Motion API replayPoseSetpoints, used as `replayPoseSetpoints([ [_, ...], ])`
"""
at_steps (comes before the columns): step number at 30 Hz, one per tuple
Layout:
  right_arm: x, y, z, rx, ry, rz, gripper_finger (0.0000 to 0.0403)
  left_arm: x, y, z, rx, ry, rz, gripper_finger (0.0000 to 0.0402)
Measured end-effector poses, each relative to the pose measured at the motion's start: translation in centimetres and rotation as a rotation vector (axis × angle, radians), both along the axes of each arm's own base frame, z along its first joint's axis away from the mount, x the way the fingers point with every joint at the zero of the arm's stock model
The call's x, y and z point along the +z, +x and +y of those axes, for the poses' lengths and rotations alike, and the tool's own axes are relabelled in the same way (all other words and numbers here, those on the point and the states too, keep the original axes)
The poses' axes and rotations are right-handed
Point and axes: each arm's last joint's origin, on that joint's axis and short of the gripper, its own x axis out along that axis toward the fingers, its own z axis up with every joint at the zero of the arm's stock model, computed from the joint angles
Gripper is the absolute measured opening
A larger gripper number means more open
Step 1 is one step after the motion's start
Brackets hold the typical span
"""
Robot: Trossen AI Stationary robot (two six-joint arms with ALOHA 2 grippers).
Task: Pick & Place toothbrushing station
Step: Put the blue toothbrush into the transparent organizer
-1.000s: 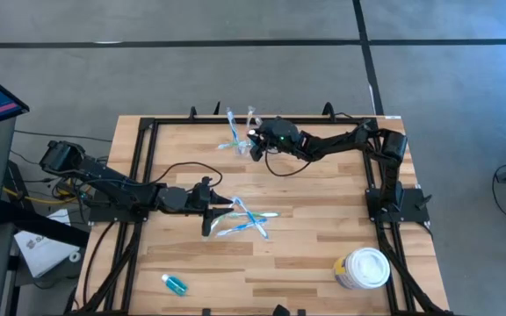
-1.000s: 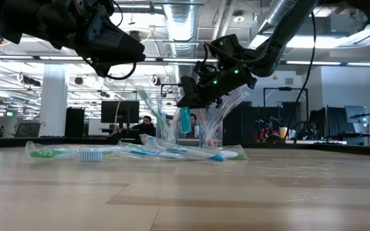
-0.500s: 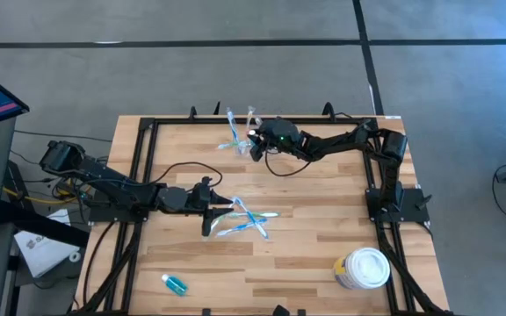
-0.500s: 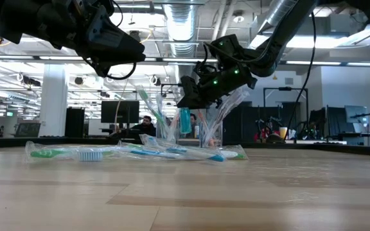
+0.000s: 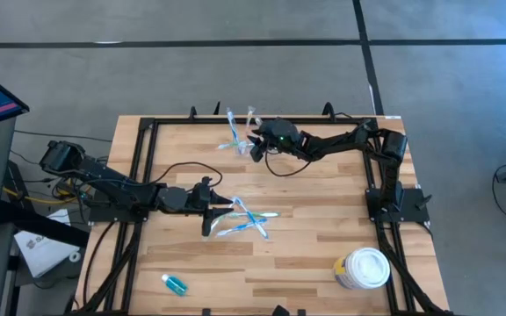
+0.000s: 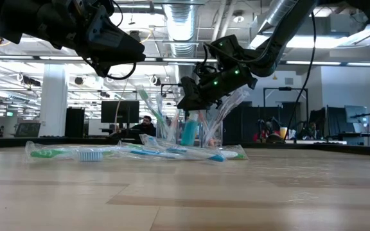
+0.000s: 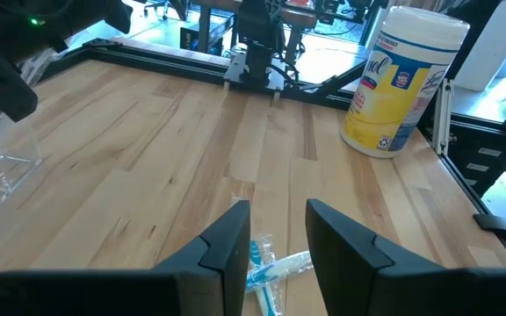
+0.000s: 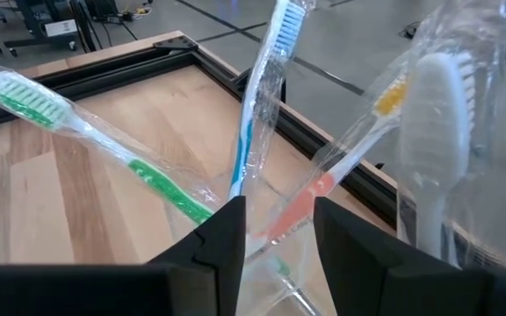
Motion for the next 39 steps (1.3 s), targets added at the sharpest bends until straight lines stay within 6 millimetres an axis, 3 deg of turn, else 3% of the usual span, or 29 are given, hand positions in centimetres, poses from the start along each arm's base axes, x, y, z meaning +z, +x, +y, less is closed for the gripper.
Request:
replayPoseSetpoints([
  [26, 0.1, 0.3, 0.6, 0.076, 0.019, -0.017, 0.0127, 0.0, 0.0, 0.0, 0.000, 0.001, 0.000, 0.0106],
  [31, 2.0, 0.2, 1.2, 0.090, -0.007, -0.059, 0.0127, 0.0, 0.0, 0.0, 0.001, 0.001, 0.000, 0.0106],
  [39, 3.6, 0.3, 3.3, 0.155, -0.027, -0.056, 0.0127, 0.0, 0.0, 0.0, 0.000, 0.000, 0.000, 0.0106],
])
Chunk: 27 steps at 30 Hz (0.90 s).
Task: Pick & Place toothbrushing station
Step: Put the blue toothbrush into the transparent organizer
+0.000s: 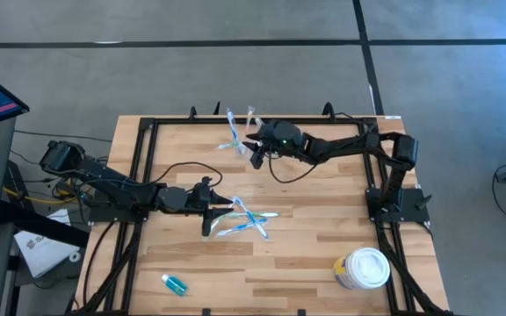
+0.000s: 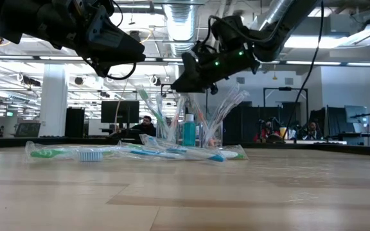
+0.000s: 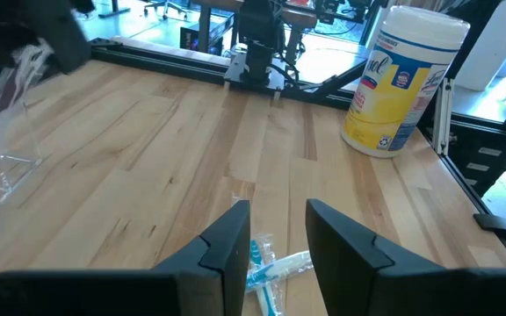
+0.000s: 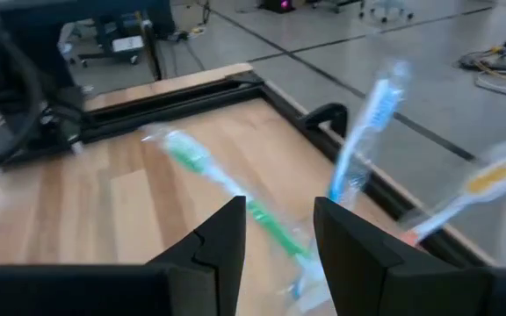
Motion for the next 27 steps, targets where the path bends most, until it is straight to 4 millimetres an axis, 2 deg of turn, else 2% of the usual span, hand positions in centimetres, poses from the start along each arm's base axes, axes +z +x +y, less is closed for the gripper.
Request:
replayPoseSetpoints([
  [27, -1.1, 1.3, 7.4, 0.288, 0.054, 0.118, 0.0127, 0.0, 0.0, 0.0, 0.000, 0.000, 0.000, 0.0106],
])
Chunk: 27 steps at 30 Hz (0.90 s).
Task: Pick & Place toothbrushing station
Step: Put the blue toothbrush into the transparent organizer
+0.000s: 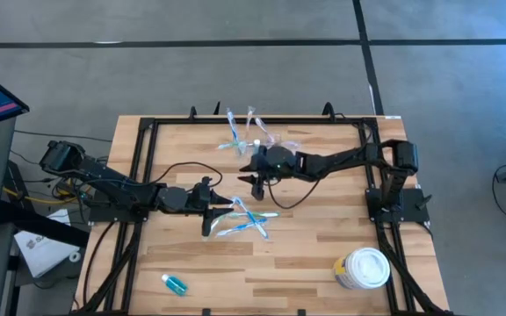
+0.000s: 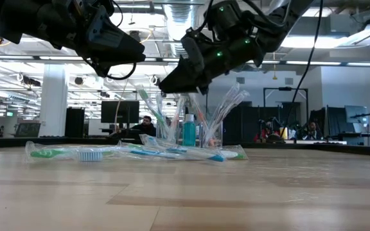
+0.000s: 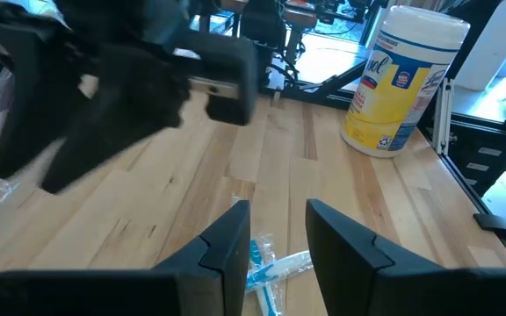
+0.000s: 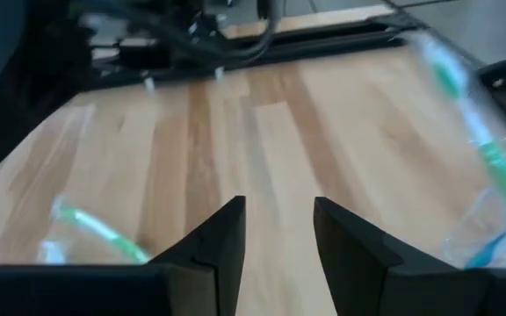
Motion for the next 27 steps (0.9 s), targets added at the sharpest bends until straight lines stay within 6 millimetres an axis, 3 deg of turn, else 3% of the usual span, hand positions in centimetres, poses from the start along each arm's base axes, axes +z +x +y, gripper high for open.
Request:
replayPoseSetpoints([
  [27, -2.0, -0.8, 5.0, 0.070, 0.241, 0.234, 0.0127, 0.0, 0.0, 0.0, 0.000, 0.000, 0.000, 0.0106],
])
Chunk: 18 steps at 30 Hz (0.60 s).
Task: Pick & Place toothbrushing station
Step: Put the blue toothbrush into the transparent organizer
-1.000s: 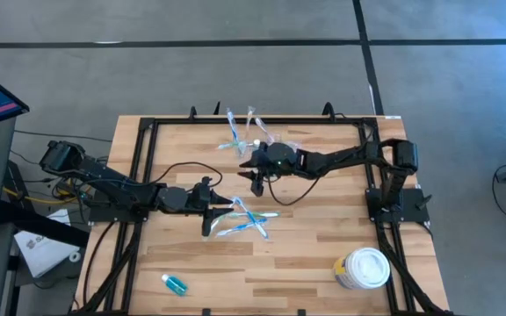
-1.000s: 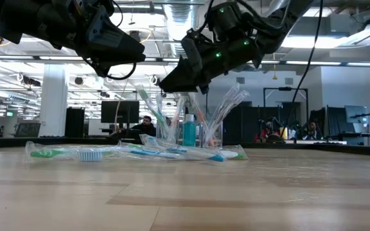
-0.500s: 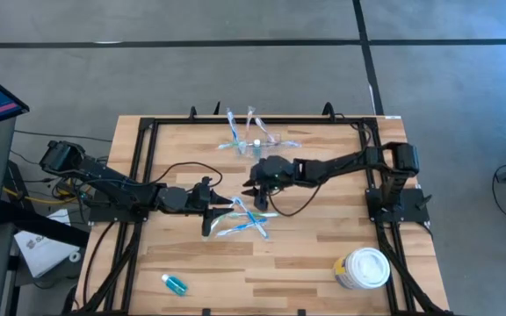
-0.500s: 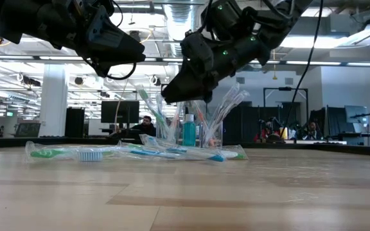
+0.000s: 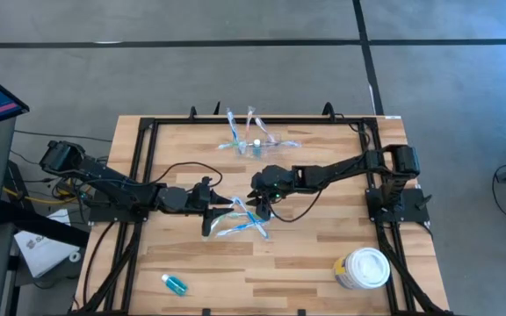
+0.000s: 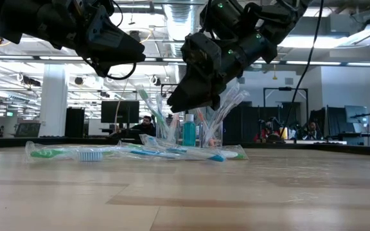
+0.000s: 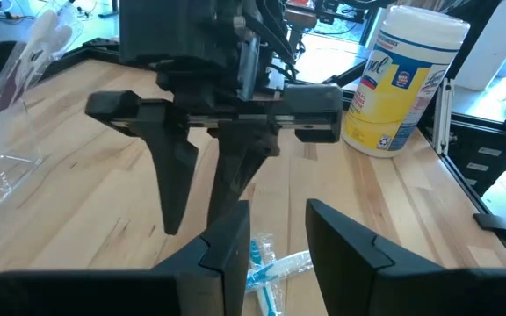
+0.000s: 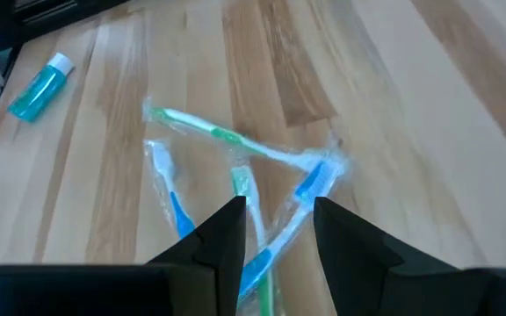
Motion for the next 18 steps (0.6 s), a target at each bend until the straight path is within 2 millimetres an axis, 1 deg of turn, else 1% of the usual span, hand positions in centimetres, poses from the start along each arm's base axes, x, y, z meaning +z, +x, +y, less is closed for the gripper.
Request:
replayPoseSetpoints([
  [5, -1.1, 0.1, 0.0, -0.015, 0.020, 0.035, 0.0127, 0.0, 0.0, 0.0, 0.000, 0.000, 0.000, 0.0106],
  [7, -1.7, 0.7, 0.0, -0.016, 0.021, 0.017, 0.0127, 0.0, 0.0, 0.0, 0.000, 0.000, 0.000, 0.0106],
  [9, -2.4, 0.3, 0.0, -0.018, 0.022, 0.066, 0.0127, 0.0, 0.0, 0.0, 0.000, 0.000, 0.000, 0.0106],
  [12, -1.9, 0.7, 0.0, -0.018, 0.023, 0.020, 0.0127, 0.0, 0.0, 0.0, 0.000, 0.000, 0.000, 0.0106],
  [15, -2.5, 0.5, 0.0, -0.018, 0.023, 0.052, 0.0127, 0.0, 0.0, 0.0, 0.000, 0.000, 0.000, 0.0106],
  [18, -2.7, 0.8, 0.1, -0.017, 0.023, 0.034, 0.0127, 0.0, 0.0, 0.0, 0.000, 0.000, 0.000, 0.0106],
])
